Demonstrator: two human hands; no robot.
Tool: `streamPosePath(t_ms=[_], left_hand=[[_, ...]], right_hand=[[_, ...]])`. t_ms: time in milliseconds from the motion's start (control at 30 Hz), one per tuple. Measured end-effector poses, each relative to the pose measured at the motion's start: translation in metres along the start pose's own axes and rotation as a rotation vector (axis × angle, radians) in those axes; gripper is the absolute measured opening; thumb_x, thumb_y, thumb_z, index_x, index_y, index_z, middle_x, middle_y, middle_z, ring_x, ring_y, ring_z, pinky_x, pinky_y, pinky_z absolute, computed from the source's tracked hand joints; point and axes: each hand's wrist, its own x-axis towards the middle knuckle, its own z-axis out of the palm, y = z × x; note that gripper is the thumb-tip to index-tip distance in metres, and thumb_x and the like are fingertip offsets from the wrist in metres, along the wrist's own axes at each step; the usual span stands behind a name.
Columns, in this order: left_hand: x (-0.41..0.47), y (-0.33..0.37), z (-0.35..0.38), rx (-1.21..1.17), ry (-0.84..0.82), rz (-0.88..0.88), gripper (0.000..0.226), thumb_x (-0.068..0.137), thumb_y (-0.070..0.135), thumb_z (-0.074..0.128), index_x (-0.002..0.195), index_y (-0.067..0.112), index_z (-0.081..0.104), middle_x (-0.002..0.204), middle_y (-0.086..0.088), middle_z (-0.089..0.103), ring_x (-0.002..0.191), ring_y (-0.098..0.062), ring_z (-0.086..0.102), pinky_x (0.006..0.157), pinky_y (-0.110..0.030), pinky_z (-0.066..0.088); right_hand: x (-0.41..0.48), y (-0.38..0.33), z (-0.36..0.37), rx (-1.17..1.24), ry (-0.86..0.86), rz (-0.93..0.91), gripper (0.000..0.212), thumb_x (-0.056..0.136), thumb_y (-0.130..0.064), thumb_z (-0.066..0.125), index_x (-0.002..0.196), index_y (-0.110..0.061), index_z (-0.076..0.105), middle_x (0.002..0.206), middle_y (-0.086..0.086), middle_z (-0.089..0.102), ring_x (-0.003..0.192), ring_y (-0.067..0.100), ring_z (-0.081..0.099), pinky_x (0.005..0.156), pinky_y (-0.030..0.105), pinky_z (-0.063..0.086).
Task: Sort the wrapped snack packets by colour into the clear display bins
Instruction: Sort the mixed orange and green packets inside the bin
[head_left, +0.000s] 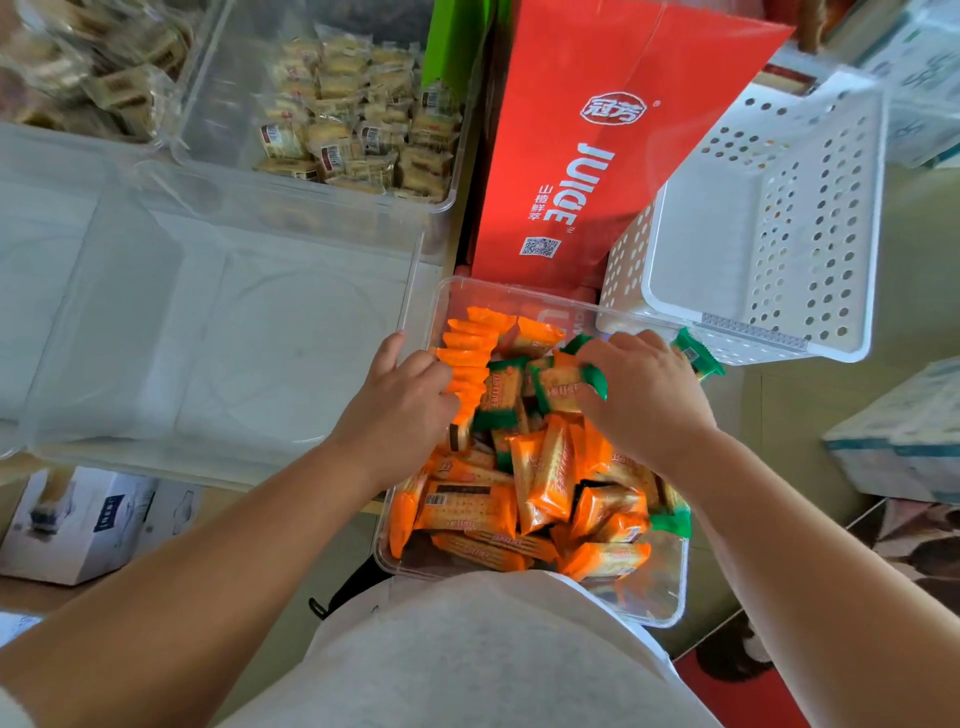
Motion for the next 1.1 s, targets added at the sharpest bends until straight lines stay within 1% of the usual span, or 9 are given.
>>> streamPosePath(t_ms=[67, 167, 233, 300, 333, 467, 633, 867, 1100], left_hand=[[-0.001, 0.0, 0.003, -0.009, -0.001, -0.01, 0.01, 0.077, 0.003, 0.075, 0.074, 0.012, 0.073, 0.087, -0.005, 0.064, 0.096, -0.028, 0.06, 0.112, -0.066, 0.028], [-0.002, 0.001, 0.002, 0.003, -0.042, -0.032, 0.009, 0.079, 0.008, 0.074, 0.073, 0.014, 0.072, 0.083, -0.002, 0.069, 0.103, -0.026, 0.061, 0.117, -0.066, 0.013], [-0.001, 0.003, -0.001, 0.002, -0.092, -0.051, 0.012, 0.082, 0.009, 0.071, 0.072, 0.016, 0.069, 0.08, -0.001, 0.069, 0.106, -0.026, 0.061, 0.119, -0.064, 0.006], [0.001, 0.004, -0.003, -0.013, -0.111, -0.075, 0.019, 0.085, 0.008, 0.065, 0.072, 0.019, 0.057, 0.076, 0.002, 0.065, 0.104, -0.024, 0.06, 0.12, -0.063, 0.003], [0.001, 0.004, -0.004, -0.027, -0.113, -0.083, 0.02, 0.086, 0.007, 0.061, 0.076, 0.021, 0.051, 0.075, 0.003, 0.061, 0.102, -0.023, 0.058, 0.12, -0.062, 0.002], [-0.003, -0.002, -0.001, -0.028, -0.197, -0.066, 0.009, 0.091, 0.018, 0.062, 0.099, 0.022, 0.064, 0.087, 0.004, 0.064, 0.115, -0.02, 0.051, 0.115, -0.065, -0.007], [0.002, -0.002, -0.001, -0.032, -0.2, -0.077, 0.012, 0.094, 0.018, 0.061, 0.083, 0.021, 0.063, 0.078, 0.005, 0.061, 0.107, -0.018, 0.051, 0.115, -0.065, -0.005], [0.001, -0.008, -0.009, -0.029, -0.088, -0.067, 0.016, 0.09, 0.017, 0.067, 0.074, 0.019, 0.064, 0.072, 0.004, 0.062, 0.1, -0.02, 0.053, 0.118, -0.066, 0.008], [-0.003, -0.014, -0.006, -0.069, -0.102, -0.086, 0.01, 0.087, 0.013, 0.068, 0.079, 0.019, 0.069, 0.076, 0.006, 0.062, 0.102, -0.018, 0.048, 0.118, -0.062, 0.001]], right_hand=[[-0.001, -0.002, 0.004, -0.173, -0.002, 0.01, 0.033, 0.086, -0.033, 0.065, 0.118, -0.027, 0.066, 0.12, 0.005, 0.06, 0.114, 0.031, 0.049, 0.094, 0.047, 0.043], [-0.004, -0.027, 0.018, -0.053, 0.008, -0.174, 0.02, 0.087, -0.016, 0.065, 0.107, -0.018, 0.07, 0.108, 0.004, 0.064, 0.106, 0.028, 0.055, 0.092, 0.045, 0.048], [-0.007, -0.05, 0.026, 0.1, -0.256, -0.268, 0.021, 0.093, -0.011, 0.056, 0.109, -0.015, 0.07, 0.104, 0.004, 0.066, 0.101, 0.026, 0.06, 0.087, 0.042, 0.053], [-0.005, -0.064, 0.033, 0.197, -0.569, -0.239, 0.026, 0.099, -0.02, 0.048, 0.115, -0.015, 0.068, 0.108, 0.007, 0.067, 0.101, 0.027, 0.062, 0.087, 0.041, 0.052], [-0.002, -0.068, 0.039, 0.198, -0.639, -0.235, 0.028, 0.101, -0.022, 0.046, 0.116, -0.014, 0.068, 0.109, 0.007, 0.067, 0.101, 0.027, 0.062, 0.087, 0.04, 0.052], [0.012, -0.071, 0.067, 0.004, -0.621, -0.252, 0.028, 0.099, -0.022, 0.043, 0.119, -0.025, 0.063, 0.109, -0.001, 0.061, 0.109, 0.026, 0.056, 0.088, 0.038, 0.046], [0.019, -0.077, 0.08, -0.257, -0.629, -0.283, 0.033, 0.093, -0.027, 0.052, 0.126, -0.032, 0.056, 0.124, -0.006, 0.056, 0.119, 0.026, 0.041, 0.102, 0.05, 0.03], [0.018, -0.083, 0.086, -0.261, -0.526, -0.232, 0.028, 0.091, -0.033, 0.052, 0.117, -0.032, 0.061, 0.111, -0.004, 0.063, 0.117, 0.026, 0.043, 0.105, 0.049, 0.028], [0.02, -0.103, 0.086, -0.288, -0.758, -0.123, 0.046, 0.092, -0.023, 0.054, 0.136, -0.015, 0.043, 0.133, 0.008, 0.052, 0.13, 0.035, 0.029, 0.109, 0.057, 0.022]])
